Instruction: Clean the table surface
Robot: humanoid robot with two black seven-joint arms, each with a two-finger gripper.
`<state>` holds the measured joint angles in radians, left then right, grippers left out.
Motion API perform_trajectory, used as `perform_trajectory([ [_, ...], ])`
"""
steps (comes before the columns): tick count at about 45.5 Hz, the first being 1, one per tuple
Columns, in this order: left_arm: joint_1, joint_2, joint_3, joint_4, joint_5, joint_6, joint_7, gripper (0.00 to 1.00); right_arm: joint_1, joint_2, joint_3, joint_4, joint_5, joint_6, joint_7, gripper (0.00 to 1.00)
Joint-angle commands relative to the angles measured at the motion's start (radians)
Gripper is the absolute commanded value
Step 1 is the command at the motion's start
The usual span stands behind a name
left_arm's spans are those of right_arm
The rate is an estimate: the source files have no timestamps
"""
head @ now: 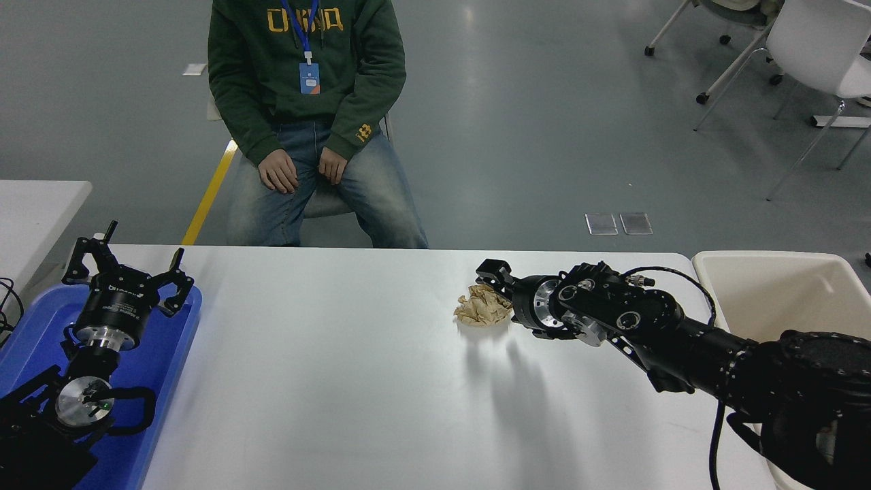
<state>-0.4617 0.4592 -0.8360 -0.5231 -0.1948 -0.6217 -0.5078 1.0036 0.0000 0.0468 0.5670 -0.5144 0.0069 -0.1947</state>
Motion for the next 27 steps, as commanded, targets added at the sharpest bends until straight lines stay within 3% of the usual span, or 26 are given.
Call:
perform_trajectory([
  [1, 0.000, -0.001, 0.000, 0.000, 0.000, -0.001, 0.000, 1.00, -0.023, 0.000, -0.053, -0.001, -0.012, -0.002, 0.011, 0.95],
  [10, 0.000, -0.001, 0.000, 0.000, 0.000, 0.000, 0.000, 1.00, -0.059, 0.000, -0.079, -0.003, -0.013, -0.033, 0.070, 0.90],
  [16, 0.000, 0.000, 0.000, 0.000, 0.000, 0.000, 0.000, 1.00, -0.062, 0.000, -0.082, 0.001, -0.013, -0.042, 0.095, 0.62],
  [27, 0.000, -0.001, 0.000, 0.000, 0.000, 0.000, 0.000, 1.00, -0.060, 0.000, -0.081, 0.008, -0.012, -0.044, 0.103, 0.59],
])
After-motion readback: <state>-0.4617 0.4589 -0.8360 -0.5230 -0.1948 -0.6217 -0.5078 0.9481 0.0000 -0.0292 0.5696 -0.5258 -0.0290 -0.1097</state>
